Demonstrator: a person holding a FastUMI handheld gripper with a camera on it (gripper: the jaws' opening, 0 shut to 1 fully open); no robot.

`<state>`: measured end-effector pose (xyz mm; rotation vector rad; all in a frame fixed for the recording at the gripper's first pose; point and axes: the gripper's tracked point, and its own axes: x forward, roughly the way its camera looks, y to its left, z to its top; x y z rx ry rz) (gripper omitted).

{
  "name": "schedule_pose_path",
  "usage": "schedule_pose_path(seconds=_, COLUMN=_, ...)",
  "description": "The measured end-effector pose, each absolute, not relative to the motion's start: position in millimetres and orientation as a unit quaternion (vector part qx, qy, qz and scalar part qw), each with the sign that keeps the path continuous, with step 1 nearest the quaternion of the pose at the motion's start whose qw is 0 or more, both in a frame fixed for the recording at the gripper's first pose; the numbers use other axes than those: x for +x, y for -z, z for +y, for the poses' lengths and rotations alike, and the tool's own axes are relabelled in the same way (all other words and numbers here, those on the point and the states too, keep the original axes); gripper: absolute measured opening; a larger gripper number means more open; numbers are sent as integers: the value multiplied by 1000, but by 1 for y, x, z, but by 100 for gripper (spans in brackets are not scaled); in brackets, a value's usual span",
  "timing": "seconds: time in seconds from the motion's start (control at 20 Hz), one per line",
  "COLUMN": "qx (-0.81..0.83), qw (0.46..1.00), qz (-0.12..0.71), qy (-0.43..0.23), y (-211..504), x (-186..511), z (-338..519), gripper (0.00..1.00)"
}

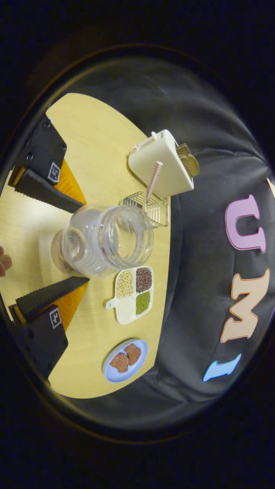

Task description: Take the bottle from table, then pour the juice into the cup, finally place the bottle on the coaster

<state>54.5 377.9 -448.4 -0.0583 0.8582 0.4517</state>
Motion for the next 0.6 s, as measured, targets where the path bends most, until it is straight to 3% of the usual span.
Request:
schedule_pose_path(seconds=0.35, qx=1, qw=901, qz=372, qy=-223, y=396, x=48, z=364, gripper=100)
schedule_pose_path(seconds=0.6, qx=16, qw=931, qz=298, qy=-211, y=312, x=51, z=333, gripper=100)
